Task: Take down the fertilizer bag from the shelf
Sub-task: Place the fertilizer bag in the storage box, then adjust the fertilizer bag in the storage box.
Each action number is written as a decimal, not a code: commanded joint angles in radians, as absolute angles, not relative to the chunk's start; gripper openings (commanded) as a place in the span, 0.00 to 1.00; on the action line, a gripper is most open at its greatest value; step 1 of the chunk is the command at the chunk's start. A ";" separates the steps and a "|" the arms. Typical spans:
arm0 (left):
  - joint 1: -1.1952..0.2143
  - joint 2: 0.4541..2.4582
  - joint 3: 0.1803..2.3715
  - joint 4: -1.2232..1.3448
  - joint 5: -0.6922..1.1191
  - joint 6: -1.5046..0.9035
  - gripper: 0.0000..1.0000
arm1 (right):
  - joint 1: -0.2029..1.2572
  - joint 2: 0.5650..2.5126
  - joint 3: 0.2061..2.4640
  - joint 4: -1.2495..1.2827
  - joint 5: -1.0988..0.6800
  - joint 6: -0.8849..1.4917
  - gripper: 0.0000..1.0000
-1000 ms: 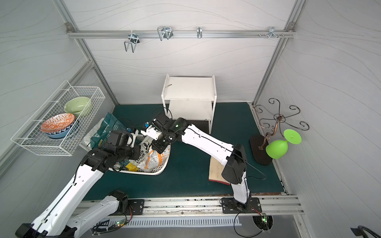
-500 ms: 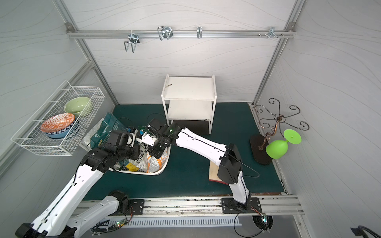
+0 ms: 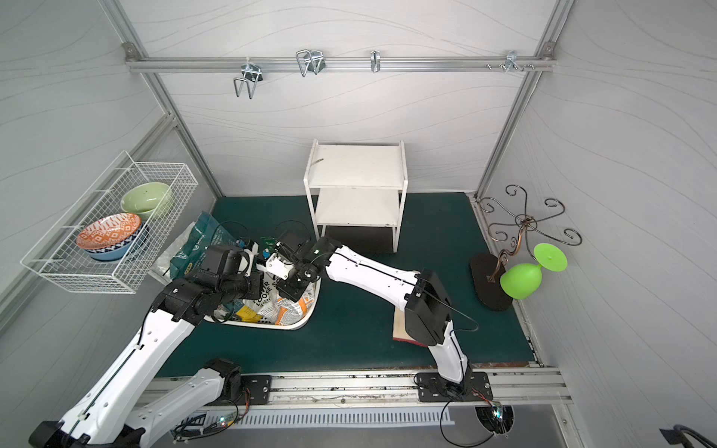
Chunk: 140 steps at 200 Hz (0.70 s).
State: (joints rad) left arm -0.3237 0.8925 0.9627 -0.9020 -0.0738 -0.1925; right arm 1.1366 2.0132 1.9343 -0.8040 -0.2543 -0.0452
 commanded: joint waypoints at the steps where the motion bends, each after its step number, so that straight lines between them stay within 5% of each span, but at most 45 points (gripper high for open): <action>1: -0.316 0.866 1.016 -0.799 -0.109 -0.196 0.17 | 1.122 1.973 1.976 -0.805 -0.250 -0.007 0.41; 17: -0.316 0.865 1.027 -0.798 -0.105 -0.204 0.45 | 1.108 1.913 1.967 -0.795 -0.236 0.029 0.50; 59: -0.316 0.848 1.071 -0.781 -0.111 -0.200 0.60 | 1.107 1.721 1.767 -0.760 -0.045 0.109 0.98; 140: -0.316 0.836 1.103 -0.701 -0.059 -0.236 0.68 | 1.161 1.548 1.244 -0.384 0.040 0.254 0.99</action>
